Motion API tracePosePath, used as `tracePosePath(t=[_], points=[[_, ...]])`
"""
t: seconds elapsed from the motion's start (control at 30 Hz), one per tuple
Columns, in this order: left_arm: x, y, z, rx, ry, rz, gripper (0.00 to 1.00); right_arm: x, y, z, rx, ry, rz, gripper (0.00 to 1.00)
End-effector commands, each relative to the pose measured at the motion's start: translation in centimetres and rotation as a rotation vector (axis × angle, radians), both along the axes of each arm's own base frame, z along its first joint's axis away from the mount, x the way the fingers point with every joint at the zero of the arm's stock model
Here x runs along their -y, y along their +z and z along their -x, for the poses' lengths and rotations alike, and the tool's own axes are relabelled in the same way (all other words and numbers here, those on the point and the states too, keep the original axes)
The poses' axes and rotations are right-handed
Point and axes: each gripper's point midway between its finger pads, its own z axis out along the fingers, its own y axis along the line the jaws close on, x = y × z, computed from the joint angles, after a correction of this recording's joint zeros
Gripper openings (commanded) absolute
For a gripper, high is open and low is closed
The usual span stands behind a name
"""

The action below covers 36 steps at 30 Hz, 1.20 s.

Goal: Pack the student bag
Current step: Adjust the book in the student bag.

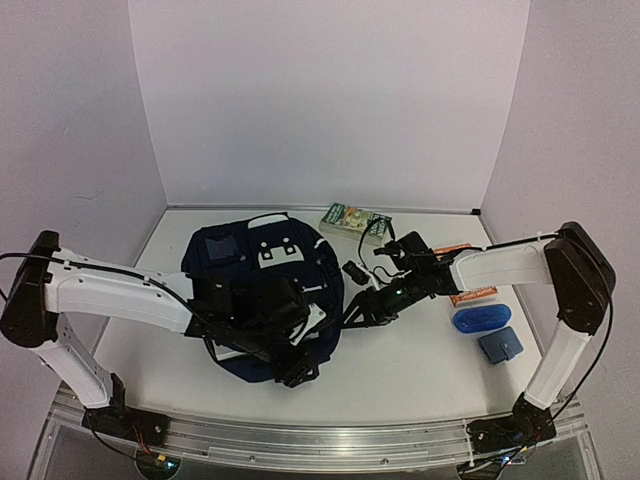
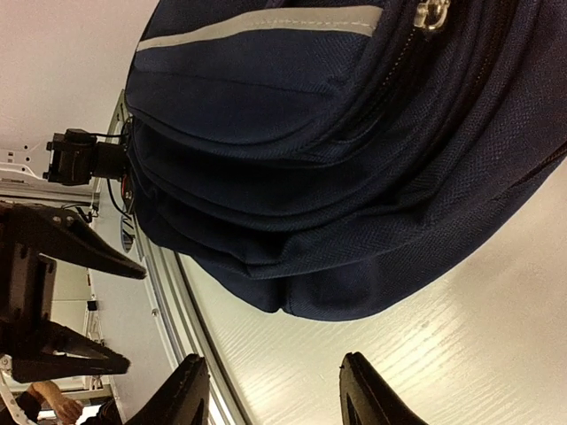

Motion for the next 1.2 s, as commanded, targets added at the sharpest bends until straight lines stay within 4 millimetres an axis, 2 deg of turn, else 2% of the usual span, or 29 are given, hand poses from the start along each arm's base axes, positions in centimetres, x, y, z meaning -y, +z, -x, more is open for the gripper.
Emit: tracePosePath(t=[0.0, 0.13, 0.23, 0.43, 0.53, 0.7, 0.87, 0.97, 1.17], points=[[1.6, -0.9, -1.8, 0.043, 0.048, -0.048, 0.68, -0.6, 0.5, -1.1, 0.017, -0.009, -0.009, 0.48], [1.9, -2.4, -3.2, 0.034, 0.101, -0.093, 0.69, -0.5, 0.5, -1.4, 0.029, -0.021, 0.002, 0.46], [1.2, -2.3, -5.1, 0.060, 0.177, -0.101, 0.72, -0.4, 0.5, -1.4, 0.032, -0.024, 0.004, 0.47], [0.1, -2.3, -7.5, 0.134, 0.242, -0.174, 0.77, -0.3, 0.4, -1.4, 0.034, -0.030, 0.011, 0.47], [0.2, -2.4, -7.8, 0.135, 0.240, -0.184, 0.78, -0.3, 0.2, -1.4, 0.027, -0.028, 0.012, 0.46], [0.0, -4.5, -8.1, 0.080, 0.243, -0.219, 0.76, -0.4, 0.2, -1.5, 0.027, -0.030, 0.012, 0.47], [0.0, -5.9, -8.6, -0.009, 0.273, -0.182, 0.73, -0.3, 0.0, -1.5, 0.024, -0.032, 0.018, 0.47], [0.9, -6.1, -9.0, -0.035, 0.281, -0.138, 0.73, -0.3, -0.2, -1.5, 0.019, -0.035, 0.023, 0.47], [4.4, -5.4, -9.2, -0.057, 0.227, 0.028, 0.71, 0.3, -0.7, -2.5, -0.054, -0.076, 0.014, 0.47]])
